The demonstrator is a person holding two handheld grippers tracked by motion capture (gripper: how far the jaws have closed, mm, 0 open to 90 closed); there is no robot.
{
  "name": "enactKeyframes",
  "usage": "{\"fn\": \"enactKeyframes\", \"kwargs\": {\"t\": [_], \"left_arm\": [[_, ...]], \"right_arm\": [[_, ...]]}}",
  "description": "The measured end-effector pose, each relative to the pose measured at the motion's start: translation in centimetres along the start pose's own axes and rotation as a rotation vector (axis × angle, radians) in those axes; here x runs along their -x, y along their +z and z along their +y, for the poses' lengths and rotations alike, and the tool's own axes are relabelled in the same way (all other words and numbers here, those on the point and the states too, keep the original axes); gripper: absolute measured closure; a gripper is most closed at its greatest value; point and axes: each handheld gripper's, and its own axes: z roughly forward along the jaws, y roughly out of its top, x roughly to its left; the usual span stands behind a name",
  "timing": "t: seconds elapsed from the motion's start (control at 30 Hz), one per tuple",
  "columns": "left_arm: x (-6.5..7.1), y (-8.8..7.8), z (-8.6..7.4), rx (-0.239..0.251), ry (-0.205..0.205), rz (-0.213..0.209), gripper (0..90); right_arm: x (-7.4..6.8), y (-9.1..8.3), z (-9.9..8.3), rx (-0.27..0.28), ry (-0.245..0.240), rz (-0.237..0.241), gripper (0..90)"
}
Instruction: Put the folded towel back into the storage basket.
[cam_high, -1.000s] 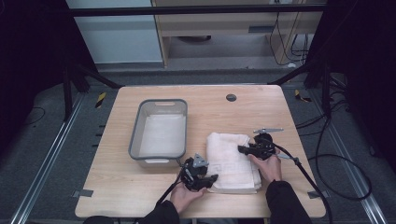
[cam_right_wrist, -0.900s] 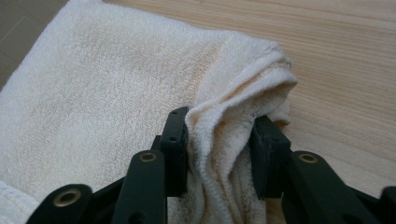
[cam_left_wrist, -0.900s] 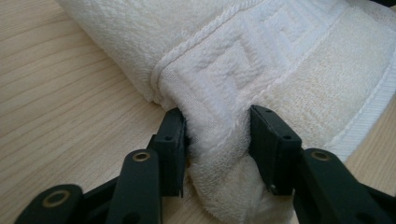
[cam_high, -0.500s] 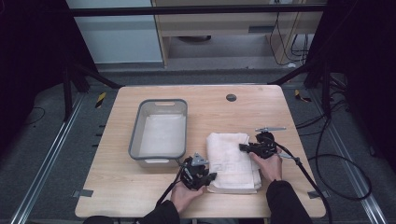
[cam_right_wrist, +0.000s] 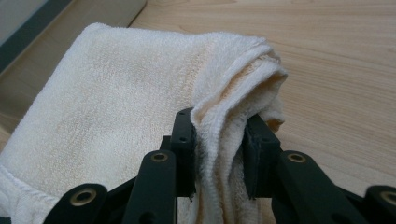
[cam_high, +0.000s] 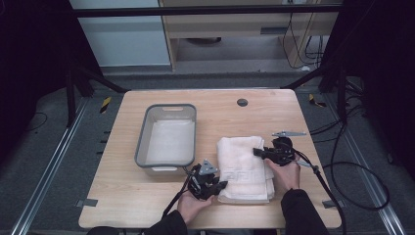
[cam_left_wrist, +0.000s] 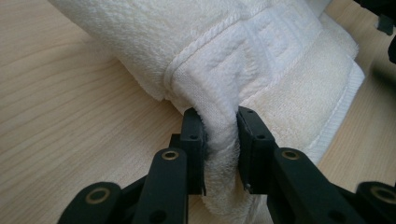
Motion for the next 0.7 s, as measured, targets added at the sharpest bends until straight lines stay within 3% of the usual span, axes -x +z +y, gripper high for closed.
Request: {"fn": "enactKeyframes", "kwargs": {"t": [0.2, 0.7], "left_arm": [[0.4, -1.1, 0.4, 0.020, 0.028, 0.008, 73.7], [1.0, -4.0, 1.9, 0.077, 0.046, 0.011, 73.9]], "right_arm": [[-0.8, -1.1, 0.5, 0.026, -0.019, 0.005, 69.4], [-2.0, -3.0, 1.6, 0.096, -0.037, 0.029, 69.4]]}}
